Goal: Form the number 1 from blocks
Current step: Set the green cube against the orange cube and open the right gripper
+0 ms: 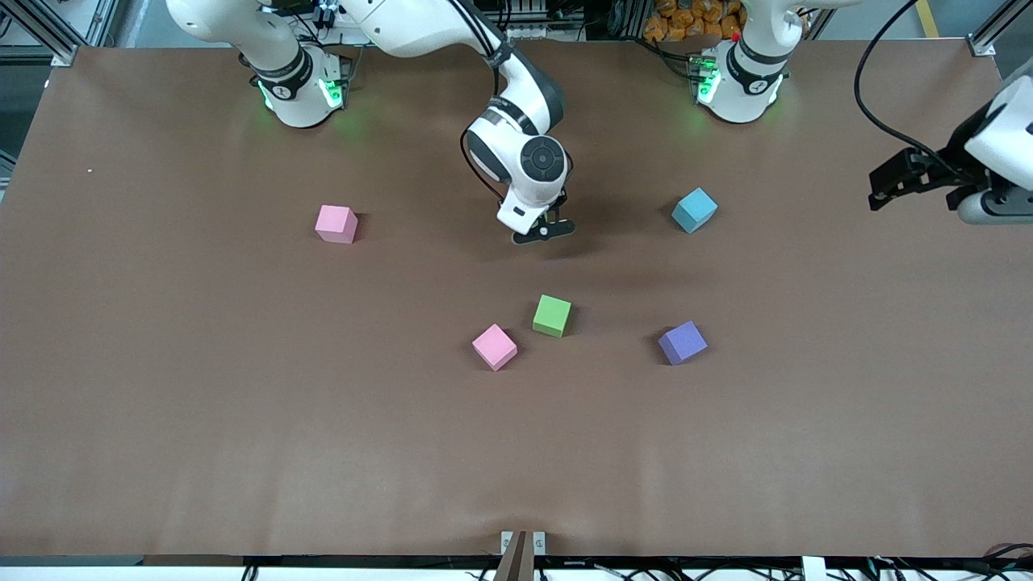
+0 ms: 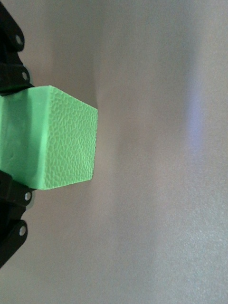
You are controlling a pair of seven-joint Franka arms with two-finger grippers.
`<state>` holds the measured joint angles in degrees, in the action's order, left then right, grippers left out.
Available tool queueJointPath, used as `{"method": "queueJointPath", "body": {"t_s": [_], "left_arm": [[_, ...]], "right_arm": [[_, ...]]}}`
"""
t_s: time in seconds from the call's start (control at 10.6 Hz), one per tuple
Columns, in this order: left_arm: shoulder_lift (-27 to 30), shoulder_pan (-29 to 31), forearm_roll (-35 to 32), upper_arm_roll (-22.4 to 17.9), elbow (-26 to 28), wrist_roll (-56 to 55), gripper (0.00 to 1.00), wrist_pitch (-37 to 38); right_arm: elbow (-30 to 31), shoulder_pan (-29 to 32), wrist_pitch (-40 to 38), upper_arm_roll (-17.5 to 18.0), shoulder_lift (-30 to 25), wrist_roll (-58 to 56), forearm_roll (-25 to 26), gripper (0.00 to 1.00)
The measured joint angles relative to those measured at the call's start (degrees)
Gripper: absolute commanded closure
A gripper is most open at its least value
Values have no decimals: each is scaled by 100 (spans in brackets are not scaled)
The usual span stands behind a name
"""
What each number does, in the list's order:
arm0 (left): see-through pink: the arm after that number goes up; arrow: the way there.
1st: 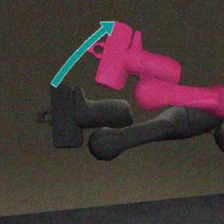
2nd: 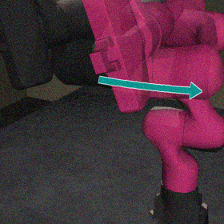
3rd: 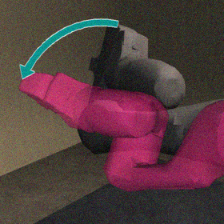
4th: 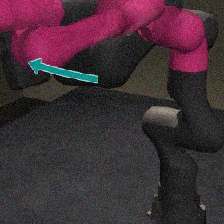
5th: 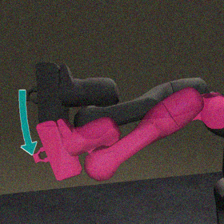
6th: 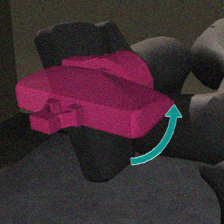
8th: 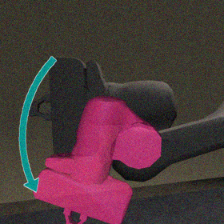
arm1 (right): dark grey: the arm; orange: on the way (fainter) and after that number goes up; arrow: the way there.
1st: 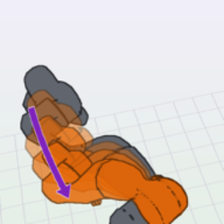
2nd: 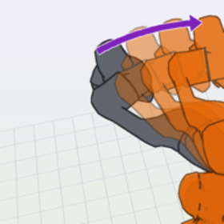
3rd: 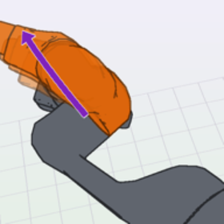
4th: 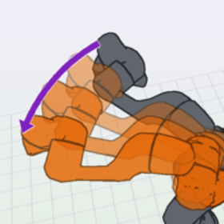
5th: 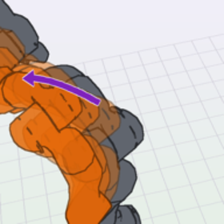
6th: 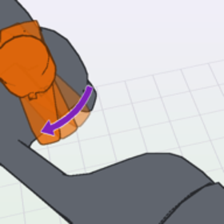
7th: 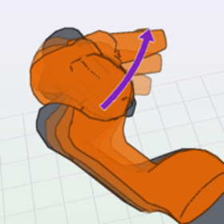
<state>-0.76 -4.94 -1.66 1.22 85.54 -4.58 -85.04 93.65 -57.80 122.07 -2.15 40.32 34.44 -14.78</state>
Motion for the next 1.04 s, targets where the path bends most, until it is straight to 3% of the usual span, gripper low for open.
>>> {"method": "queueJointPath", "body": {"t_s": [0.09,0.19,0.66,1.04], "left_arm": [[49,-18,0,0,0,0,0,46],[88,-23,0,0,0,0,0,87],[115,-36,0,0,5,0,0,156],[20,-130,1,2,111,0,0,174]], "right_arm": [[1,-3,-4,0,-2,19,0,8],[4,-8,-6,2,-2,150,-2,0],[69,-2,116,-62,-86,766,-6,0],[-45,990,62,-128,-738,622,-5,0]]}}
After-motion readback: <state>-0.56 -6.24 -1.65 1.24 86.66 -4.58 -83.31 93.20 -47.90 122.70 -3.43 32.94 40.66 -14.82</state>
